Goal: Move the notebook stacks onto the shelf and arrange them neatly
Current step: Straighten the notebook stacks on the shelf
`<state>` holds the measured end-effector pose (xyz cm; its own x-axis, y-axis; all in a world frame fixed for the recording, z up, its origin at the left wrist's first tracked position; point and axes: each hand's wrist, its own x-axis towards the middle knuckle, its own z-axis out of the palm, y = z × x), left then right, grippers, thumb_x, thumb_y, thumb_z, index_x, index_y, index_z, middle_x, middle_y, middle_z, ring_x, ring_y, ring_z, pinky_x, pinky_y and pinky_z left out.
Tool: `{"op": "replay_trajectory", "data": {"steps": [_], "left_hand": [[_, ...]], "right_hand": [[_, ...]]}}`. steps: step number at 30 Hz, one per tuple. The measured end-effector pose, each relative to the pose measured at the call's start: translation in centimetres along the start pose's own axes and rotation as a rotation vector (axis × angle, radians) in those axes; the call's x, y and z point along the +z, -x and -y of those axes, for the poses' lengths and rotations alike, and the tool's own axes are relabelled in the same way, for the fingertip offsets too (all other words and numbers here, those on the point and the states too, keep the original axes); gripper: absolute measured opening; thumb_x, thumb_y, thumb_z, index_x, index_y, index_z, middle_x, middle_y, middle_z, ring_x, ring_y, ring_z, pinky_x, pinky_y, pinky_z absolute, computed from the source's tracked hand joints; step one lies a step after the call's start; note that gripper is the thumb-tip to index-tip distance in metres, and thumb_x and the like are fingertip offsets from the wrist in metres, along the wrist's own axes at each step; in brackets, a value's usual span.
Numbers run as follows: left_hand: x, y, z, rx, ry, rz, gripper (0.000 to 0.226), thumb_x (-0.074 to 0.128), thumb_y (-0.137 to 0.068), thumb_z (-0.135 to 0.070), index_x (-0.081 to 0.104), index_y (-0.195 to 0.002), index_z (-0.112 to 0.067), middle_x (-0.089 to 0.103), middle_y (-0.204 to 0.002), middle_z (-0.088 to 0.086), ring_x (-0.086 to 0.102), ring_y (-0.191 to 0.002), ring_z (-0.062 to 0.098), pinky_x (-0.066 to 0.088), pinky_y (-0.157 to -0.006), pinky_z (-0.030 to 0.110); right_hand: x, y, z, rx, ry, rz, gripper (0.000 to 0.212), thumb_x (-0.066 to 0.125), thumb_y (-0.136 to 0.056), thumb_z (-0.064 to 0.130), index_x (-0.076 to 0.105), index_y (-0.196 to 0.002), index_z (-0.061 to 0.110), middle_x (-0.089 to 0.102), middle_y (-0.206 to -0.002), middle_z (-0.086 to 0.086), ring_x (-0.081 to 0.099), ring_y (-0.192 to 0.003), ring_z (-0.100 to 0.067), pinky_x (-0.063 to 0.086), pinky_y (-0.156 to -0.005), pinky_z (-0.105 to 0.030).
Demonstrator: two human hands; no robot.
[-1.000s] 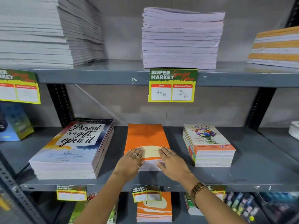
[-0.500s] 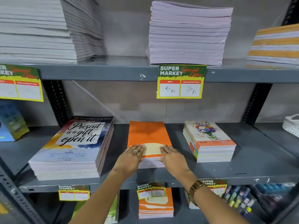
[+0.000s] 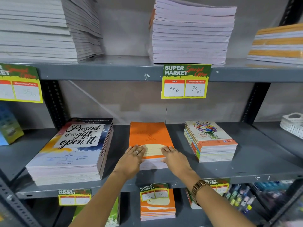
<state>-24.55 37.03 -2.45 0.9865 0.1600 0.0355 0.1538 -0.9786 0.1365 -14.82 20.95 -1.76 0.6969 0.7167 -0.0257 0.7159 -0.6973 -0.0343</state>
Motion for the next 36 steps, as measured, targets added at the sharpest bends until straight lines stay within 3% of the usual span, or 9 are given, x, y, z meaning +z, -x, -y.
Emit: {"op": "replay_trajectory", "data": {"steps": [14,19,25,29,36], "left_hand": [[-0.6,0.3,-0.3,-0.006,0.09,0.004,0.052,0.031,-0.1,-0.016,0.013,-0.149,-0.019,0.01,-0.16,-0.002,-0.001,-0.148,0.019,-0.005,-0.12,0.034],[-0.6,0.2,0.2,-0.019,0.07,0.004,0.054,0.031,-0.1,-0.029,0.011,-0.149,-0.018,0.011,-0.16,-0.001,0.001,-0.148,0.018,-0.003,-0.121,0.037],[-1.3,2.1,3.3,-0.122,-0.163,-0.038,0.079,0.039,-0.092,-0.046,-0.003,-0.148,-0.009,-0.001,-0.161,0.006,-0.005,-0.148,0.02,-0.008,-0.119,0.041],[-3.0,3.6,5.2,-0.153,-0.229,-0.06,0.085,0.043,-0.09,-0.047,-0.005,-0.148,-0.009,-0.005,-0.16,0.007,-0.007,-0.148,0.02,-0.008,-0.12,0.04],[-4.7,8.0,9.2,-0.264,-0.256,-0.065,0.083,0.041,-0.09,-0.045,-0.005,-0.148,-0.007,-0.006,-0.16,0.008,-0.007,-0.148,0.022,-0.003,-0.121,0.042]], "right_hand": [[0.0,0.0,0.0,0.012,-0.001,0.005,0.054,0.039,-0.1,0.025,0.018,-0.149,0.017,0.02,-0.159,-0.003,0.015,-0.147,-0.021,0.032,-0.113,-0.037],[-0.3,0.4,0.1,0.005,-0.04,-0.013,0.056,0.04,-0.099,0.031,0.02,-0.148,0.015,0.023,-0.158,-0.004,0.019,-0.146,-0.023,0.032,-0.114,-0.037],[-0.4,0.6,1.5,-0.02,-0.103,-0.173,0.065,0.04,-0.095,0.027,0.009,-0.15,0.013,0.012,-0.16,-0.006,0.007,-0.149,-0.022,0.009,-0.121,-0.033],[-0.8,0.0,4.1,-0.117,-0.145,-0.258,0.071,0.044,-0.092,0.024,0.006,-0.15,0.011,0.005,-0.161,-0.005,0.001,-0.149,-0.019,-0.007,-0.112,-0.026],[-1.2,-1.1,9.7,-0.276,-0.159,-0.266,0.075,0.044,-0.089,0.025,0.003,-0.15,0.01,-0.001,-0.161,-0.005,-0.003,-0.149,-0.017,-0.011,-0.111,-0.025]]}}
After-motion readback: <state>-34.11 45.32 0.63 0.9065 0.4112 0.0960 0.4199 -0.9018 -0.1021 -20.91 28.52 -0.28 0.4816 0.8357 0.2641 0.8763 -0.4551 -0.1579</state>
